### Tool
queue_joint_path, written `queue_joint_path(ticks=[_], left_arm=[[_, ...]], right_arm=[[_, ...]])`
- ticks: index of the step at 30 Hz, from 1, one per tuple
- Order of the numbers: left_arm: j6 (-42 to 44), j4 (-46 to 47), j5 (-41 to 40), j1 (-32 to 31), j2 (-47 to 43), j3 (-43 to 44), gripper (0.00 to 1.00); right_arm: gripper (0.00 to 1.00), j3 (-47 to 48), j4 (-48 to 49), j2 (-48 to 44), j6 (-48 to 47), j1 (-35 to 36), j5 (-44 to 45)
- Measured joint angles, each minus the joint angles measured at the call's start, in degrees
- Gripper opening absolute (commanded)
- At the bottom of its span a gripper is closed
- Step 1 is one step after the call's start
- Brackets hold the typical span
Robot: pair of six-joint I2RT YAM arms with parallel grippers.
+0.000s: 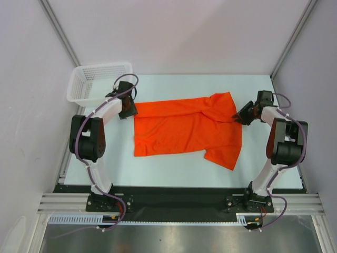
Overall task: Fold and stack the t-shirts
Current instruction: Fold the tshirt
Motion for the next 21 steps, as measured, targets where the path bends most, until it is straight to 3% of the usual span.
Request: queue_joint_path(ticks=[5,7,9,15,21], left_arm=[[-0.13,1.25,1.14,0.0,-2.14,1.42,0.4],[-0.24,2.19,2.6,0.0,-1.07,3.93,0.36],[-0.63,4.02,4.94,0.02,0.92,7.48,0.31],[-1.44,9.49,9.9,0.0,8.63,14.05,0.29],[-1.44,10.25,11.43,0.0,14.21,14.21,0.27]], right_arm=[[0.58,3.1,-0.28,-0.48,-3.06,-0.09,2.4],[0.62,5.99,1.73,-0.11,-4.98,0.35,2.71],[0.62,11.1,4.39,2.05,-7.04,0.92,2.19],[0.54,34.21,8.74,19.26,-11.17,1.73,-0.11],[0.47,44.39,8.07,30.8,-11.69,1.84,-0.74]])
